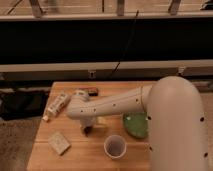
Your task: Drag the pepper across the table
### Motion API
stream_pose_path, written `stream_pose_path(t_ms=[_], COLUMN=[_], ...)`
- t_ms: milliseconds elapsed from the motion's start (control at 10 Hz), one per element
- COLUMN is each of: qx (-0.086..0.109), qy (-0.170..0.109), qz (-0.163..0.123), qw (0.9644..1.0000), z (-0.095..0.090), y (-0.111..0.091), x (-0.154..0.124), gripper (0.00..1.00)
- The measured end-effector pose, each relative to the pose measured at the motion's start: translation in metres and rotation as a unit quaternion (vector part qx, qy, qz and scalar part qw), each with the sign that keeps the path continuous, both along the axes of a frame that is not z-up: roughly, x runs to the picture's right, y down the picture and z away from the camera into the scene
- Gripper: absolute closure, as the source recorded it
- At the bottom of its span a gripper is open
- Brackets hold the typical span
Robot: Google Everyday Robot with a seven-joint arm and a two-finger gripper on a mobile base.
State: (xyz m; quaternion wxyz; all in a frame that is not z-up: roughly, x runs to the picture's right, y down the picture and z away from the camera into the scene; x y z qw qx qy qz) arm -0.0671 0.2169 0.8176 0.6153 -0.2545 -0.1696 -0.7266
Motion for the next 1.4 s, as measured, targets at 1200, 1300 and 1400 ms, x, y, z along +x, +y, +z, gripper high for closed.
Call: stream_pose_path(t_ms=[1200,1300,1400], qx=[-0.012,-0.013,-0.015], qy=[-0.04,-0.044,-0.049], qz=[-0.049,-0.055,-0.062], qw=[0.9979,0.9974,0.9967], z=[-0.0059,-0.0062,-0.0066], y=[0.008,0.0087,0.0096], x=[-0.0033,-0.0033,-0.0035], gripper=[0.2,0.2,0.2])
